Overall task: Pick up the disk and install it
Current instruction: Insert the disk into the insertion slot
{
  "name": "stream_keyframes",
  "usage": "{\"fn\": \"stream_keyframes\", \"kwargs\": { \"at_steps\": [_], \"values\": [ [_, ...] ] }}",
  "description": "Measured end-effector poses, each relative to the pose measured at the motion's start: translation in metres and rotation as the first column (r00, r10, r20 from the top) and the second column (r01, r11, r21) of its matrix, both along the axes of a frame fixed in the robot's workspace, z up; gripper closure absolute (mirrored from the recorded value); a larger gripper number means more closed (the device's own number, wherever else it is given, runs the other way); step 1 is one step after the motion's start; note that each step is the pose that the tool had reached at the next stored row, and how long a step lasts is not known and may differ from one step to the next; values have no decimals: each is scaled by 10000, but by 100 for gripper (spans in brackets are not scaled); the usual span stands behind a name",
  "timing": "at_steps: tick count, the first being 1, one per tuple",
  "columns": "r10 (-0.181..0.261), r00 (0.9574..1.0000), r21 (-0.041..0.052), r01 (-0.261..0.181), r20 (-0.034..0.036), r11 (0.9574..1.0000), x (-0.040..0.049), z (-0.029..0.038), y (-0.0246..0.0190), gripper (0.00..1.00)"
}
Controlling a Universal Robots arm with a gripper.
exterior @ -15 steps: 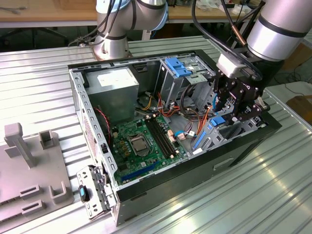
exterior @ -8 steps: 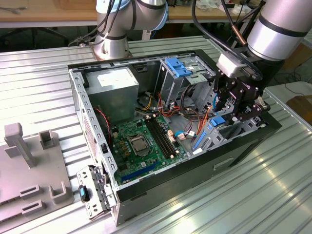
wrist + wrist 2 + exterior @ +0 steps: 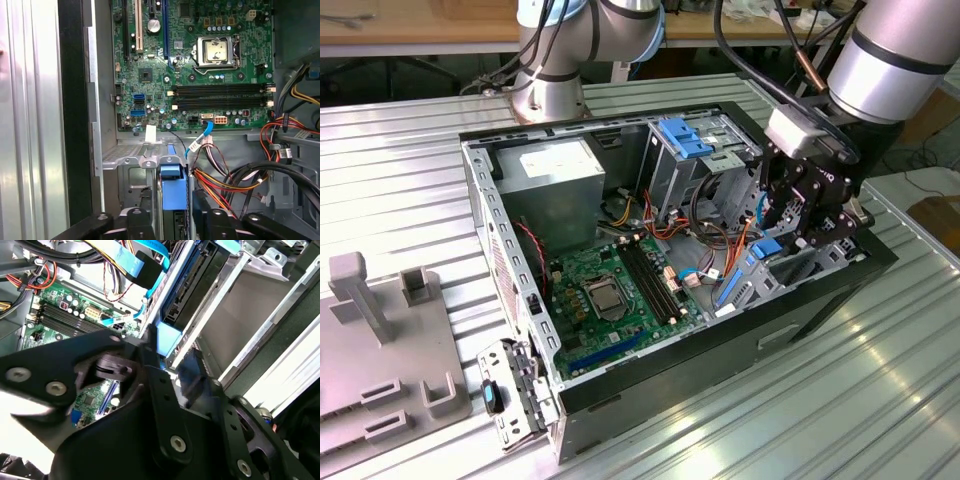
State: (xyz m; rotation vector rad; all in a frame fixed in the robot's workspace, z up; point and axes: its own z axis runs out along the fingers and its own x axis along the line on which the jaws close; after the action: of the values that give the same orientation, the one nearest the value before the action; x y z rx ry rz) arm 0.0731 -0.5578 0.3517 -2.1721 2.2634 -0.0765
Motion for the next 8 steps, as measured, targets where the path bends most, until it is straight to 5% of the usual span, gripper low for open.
{"fn": "stream_keyframes", "kwargs": {
  "at_steps": [1,5,8],
  "values": [
    [0,10000,0,0,0,10000,0,1,0,64],
    [0,10000,0,0,0,10000,0,4,0,88],
    [0,10000,0,0,0,10000,0,5,0,89]
  ]
}}
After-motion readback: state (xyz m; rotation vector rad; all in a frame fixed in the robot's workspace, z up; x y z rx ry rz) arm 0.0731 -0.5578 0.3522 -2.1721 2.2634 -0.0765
